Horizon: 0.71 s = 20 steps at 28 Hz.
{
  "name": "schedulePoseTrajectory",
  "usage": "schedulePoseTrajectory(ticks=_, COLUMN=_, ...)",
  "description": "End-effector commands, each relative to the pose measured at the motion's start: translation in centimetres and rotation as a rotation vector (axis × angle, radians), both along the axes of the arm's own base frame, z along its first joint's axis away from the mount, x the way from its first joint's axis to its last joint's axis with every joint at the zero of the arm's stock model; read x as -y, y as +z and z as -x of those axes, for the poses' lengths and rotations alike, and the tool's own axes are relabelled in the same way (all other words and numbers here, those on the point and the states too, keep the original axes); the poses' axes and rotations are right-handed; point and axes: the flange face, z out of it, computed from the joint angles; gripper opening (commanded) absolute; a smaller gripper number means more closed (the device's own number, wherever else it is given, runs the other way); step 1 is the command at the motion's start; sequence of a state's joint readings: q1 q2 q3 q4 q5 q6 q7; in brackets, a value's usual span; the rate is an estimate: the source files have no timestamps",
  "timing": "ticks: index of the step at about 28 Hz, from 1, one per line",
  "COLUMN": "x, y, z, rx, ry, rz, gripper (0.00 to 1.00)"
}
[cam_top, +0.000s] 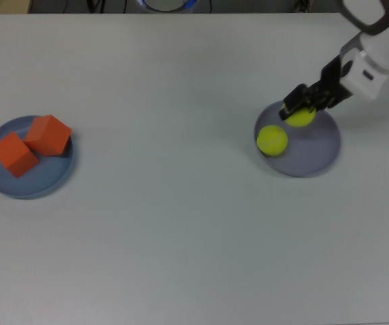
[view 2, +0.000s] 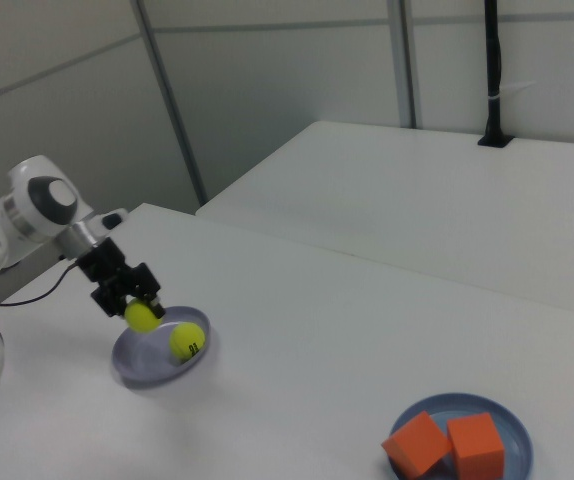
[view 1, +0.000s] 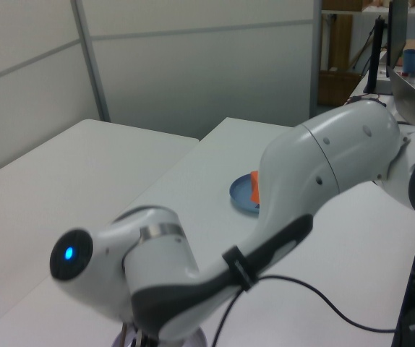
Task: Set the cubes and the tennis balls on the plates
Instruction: 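Carry the tennis ball onto the lavender plate and release it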
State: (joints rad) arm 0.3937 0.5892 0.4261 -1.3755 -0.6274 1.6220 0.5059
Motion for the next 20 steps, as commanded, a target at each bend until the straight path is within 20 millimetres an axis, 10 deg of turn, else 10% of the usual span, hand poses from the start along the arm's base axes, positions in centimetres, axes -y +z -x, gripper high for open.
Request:
schedulePoseTrajectory(ticks=1, x=-1.0, y=-1.3, z=2.0, rx=0.015, ry=-0.027, rz=0.015, gripper=0.07)
schedulePoseTrajectory(ticks=4, x=-1.2, y=-2.3, z=2.5, rx=0.003, ry=-0.021, rz=0.028, gripper=0.36)
schedulePoseTrajectory(ticks=7, x=-1.2, y=-2.5, z=2.4, rx=0.004, ry=-0.030, rz=0.027, gripper=1.00)
schedulePoseTrajectory(ticks=13, x=-1.2, y=-1.5, z=2.2, rx=0.013, ry=-0.039, rz=0.018, gripper=1.00)
schedulePoseTrajectory(ticks=20, x=0.9, y=4.7, z=2.8, rx=0.014, ry=-0.108, rz=0.073, gripper=1.00)
